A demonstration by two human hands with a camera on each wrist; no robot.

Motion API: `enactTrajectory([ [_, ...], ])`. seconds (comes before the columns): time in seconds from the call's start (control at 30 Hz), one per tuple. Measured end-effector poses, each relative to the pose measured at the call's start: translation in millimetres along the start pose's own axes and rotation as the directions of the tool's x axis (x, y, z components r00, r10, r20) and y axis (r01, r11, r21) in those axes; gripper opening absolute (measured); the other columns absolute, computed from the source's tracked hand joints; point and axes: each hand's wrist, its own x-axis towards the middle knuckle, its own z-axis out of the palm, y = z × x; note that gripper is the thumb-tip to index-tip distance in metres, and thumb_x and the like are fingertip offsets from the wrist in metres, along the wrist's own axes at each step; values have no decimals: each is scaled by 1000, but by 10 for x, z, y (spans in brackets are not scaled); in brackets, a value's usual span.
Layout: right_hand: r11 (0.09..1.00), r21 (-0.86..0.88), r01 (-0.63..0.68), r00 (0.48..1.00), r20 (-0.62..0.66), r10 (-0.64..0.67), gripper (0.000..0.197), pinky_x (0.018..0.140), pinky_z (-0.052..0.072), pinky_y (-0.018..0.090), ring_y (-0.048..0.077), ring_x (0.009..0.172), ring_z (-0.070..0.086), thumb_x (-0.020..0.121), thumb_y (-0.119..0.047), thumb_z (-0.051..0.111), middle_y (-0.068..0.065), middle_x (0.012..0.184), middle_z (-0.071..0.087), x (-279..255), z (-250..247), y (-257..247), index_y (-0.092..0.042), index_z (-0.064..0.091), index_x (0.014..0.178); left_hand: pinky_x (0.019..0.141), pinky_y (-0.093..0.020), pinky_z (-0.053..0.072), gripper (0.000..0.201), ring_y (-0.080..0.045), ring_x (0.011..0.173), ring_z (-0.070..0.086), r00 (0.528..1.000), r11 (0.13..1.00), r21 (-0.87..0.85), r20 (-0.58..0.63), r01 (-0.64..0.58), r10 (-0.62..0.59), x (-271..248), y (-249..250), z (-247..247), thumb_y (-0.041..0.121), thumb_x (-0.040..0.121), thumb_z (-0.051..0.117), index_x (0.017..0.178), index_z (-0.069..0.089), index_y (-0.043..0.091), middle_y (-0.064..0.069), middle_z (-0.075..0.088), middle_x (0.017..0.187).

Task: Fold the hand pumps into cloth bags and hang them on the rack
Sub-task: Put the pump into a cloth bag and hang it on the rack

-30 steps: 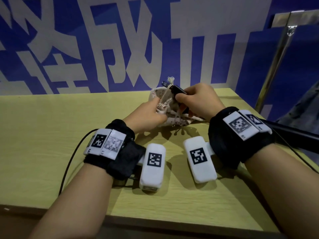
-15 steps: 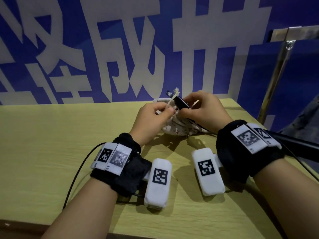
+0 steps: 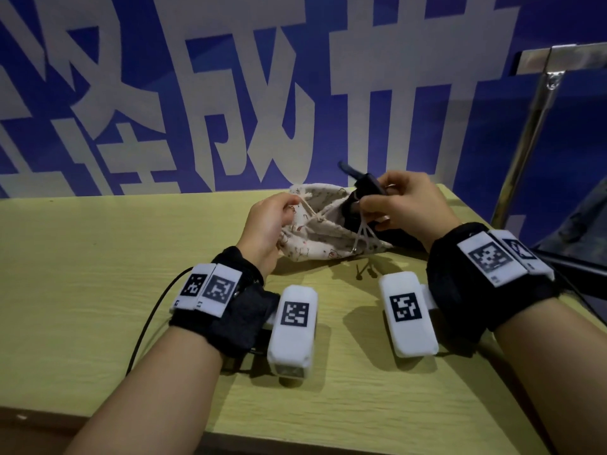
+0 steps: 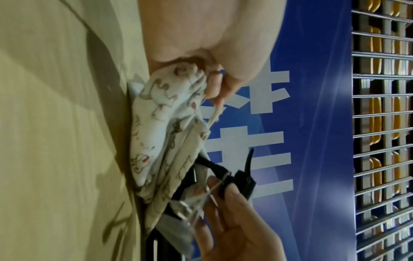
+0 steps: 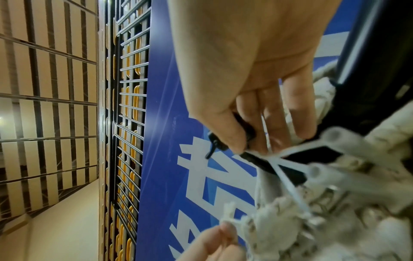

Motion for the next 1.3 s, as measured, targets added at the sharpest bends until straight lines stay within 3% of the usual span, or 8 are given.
enactTrajectory([
  [0.1,1000,15,-9,999,-49,9,12,73,58,36,27,83,69,83,-6,65,13,91,69,7,-16,15,-16,59,84,51,-22,35,26,-15,55,45,989,937,327,115,-126,93,-59,44,-12,21,92,49,74,62,7,-4,53,62],
  [0.23,1000,29,2,997,-81,0,12,76,57,39,29,86,68,86,-8,62,12,91,70,23,13,5,-19,57,85,55,-15,37,7,-5,63,51,936,560,760,341,-328,86,-110,35,-47,21,87,61,83,67,19,9,59,76],
  [0.5,996,-77,44,993,-106,-52,25,79,54,30,16,86,66,77,-4,71,4,89,69,150,248,55,-22,53,75,51,-15,29,22,2,57,48,874,258,846,486,-467,-11,-198,45,87,21,87,58,74,69,34,24,54,57],
  [0.57,988,-144,59,996,-65,-69,28,81,54,29,15,84,65,77,1,68,3,85,68,155,324,79,-21,53,68,54,-15,33,29,2,62,49,871,315,819,488,-479,58,-218,82,110,12,87,55,67,65,31,20,59,69],
  [0.73,940,-332,75,997,42,-65,25,58,41,12,-2,60,51,78,-2,68,-12,62,57,123,353,80,-20,59,62,47,-10,36,37,0,46,45,868,800,375,365,-469,337,-322,231,103,-8,83,49,59,61,17,7,55,53],
  [1.0,863,-502,59,976,211,56,19,69,45,25,10,70,54,79,-1,67,-4,74,61,97,334,92,-18,72,86,56,-25,38,17,-17,63,50,962,652,739,-21,-168,271,-81,63,-111,21,90,50,75,56,16,1,58,71],
  [1.2,911,-413,5,987,149,62,31,54,41,14,10,67,55,80,8,57,-4,70,62,69,274,139,-21,67,76,38,-15,32,34,-10,40,43,962,715,697,152,59,-228,-118,11,4,40,93,49,86,61,9,-1,61,77],
  [1.3,936,-350,-27,986,142,82,31,50,43,8,6,60,56,83,11,53,-3,67,63,74,244,188,-16,69,85,35,-16,33,20,-7,33,42,950,721,691,192,47,-247,-110,-51,38,16,94,47,80,61,10,-1,55,56],
])
